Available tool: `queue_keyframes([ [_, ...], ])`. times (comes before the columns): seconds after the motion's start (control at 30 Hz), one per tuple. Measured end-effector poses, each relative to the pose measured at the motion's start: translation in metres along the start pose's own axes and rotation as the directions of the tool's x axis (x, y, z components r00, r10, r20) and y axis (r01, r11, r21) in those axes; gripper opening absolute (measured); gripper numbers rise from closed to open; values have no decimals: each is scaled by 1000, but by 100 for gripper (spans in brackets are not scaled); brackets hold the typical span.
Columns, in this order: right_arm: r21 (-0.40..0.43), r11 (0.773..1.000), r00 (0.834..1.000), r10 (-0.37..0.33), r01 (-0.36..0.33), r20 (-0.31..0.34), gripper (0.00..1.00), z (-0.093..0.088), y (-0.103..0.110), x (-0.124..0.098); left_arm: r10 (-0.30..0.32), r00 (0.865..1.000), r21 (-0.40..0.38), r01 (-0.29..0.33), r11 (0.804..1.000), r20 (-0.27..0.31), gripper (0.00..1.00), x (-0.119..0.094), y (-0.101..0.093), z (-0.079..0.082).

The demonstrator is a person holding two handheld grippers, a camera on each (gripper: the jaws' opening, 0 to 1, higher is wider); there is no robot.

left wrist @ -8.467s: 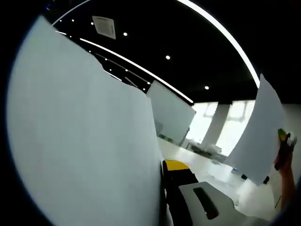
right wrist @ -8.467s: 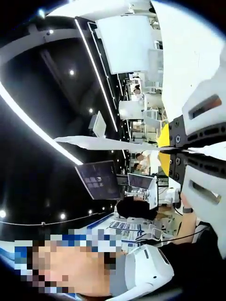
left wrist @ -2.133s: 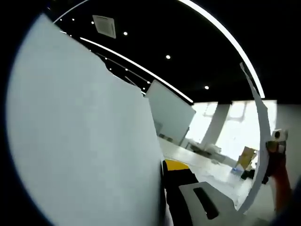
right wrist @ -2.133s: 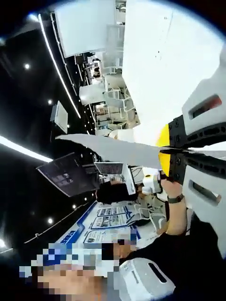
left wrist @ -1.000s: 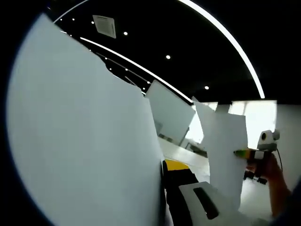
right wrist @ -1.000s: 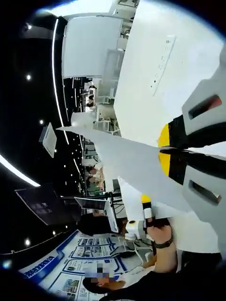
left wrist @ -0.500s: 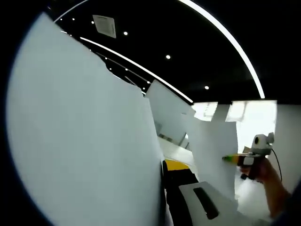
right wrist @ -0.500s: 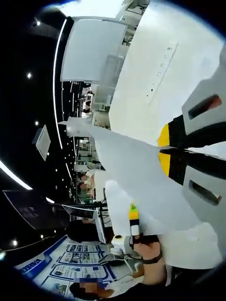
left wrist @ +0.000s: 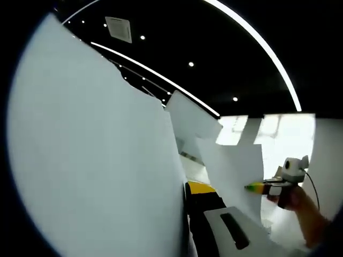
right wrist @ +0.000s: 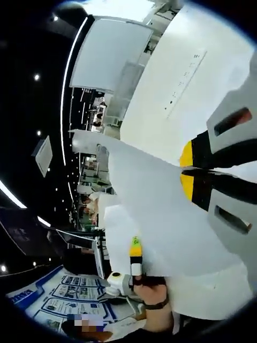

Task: Organize the stack of printing papers by aligning and flattening the scattered papers on the table

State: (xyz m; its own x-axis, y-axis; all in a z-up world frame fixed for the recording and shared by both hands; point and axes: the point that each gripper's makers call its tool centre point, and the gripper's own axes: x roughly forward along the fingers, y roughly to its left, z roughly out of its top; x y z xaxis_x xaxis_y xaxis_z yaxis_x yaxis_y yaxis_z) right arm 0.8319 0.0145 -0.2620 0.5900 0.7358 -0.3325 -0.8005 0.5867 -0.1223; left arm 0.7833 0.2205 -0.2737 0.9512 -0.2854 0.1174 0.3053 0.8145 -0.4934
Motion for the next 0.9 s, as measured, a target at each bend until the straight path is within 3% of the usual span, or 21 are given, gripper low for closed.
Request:
queue_keyframes([
  [0.2,6,1000,1000,-5,5,-16,0,-6,-2,2,-1,1000,-1,1,1000,0,7,0,-1,0],
  [0.3,-1,1000,1000,6,-6,-5,0,-5,0,2,-2,1000,-2,2,1000,0,7,0,-1,0],
  [0.37,-39,998,998,51,-50,37,0,0,8,2,-4,1000,-7,4,1000,0,8,0,-2,0],
  [0.9,8,997,997,77,-77,28,0,-9,8,5,-16,1000,-27,16,999,6,8,0,-3,1],
])
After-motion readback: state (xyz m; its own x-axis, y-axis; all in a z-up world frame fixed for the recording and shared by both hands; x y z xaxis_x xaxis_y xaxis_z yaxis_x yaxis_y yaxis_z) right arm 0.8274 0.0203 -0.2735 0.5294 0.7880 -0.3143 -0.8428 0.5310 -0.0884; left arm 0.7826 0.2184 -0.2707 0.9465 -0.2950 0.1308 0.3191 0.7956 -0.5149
